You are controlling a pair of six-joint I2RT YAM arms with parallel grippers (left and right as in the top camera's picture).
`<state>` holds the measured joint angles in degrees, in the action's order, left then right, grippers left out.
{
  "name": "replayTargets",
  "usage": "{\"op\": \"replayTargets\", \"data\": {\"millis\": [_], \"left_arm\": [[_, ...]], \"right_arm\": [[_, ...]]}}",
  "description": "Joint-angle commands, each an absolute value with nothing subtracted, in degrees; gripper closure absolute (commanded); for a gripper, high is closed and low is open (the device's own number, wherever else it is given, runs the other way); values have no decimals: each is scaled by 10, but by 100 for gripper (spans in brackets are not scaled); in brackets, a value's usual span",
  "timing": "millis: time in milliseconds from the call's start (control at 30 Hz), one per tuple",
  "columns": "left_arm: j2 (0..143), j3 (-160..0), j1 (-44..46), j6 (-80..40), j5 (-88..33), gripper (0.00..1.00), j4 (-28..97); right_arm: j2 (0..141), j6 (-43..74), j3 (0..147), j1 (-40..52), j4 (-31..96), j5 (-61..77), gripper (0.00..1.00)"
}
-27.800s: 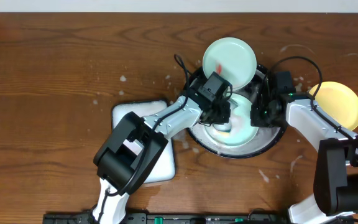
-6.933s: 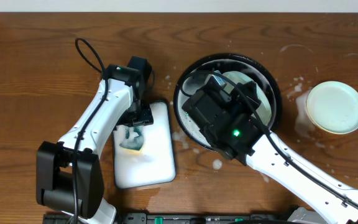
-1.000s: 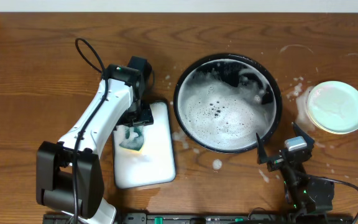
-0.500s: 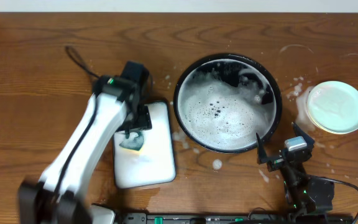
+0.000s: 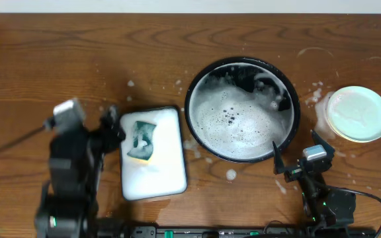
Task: Clean dirty plates on tray and stack at the side
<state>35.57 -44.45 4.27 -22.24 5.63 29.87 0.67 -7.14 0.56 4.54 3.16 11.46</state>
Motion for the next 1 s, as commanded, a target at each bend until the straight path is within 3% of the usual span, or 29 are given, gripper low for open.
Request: {"op": "replayTargets", "data": {"millis": [0,333,633,967], "left_arm": [[235,-343,13,-169,19,19,252],[1,-138,-29,-165,19,19,127],[1,-7,-28,-166,2,19,-10],[1,-2,-27,-166,-5,19,40]], "right_arm": [[3,-78,3,51,32,109,1],[3,-78,3,51,32,109,1],[3,-78,3,51,32,109,1],[3,-78,3,51,32,109,1]]}}
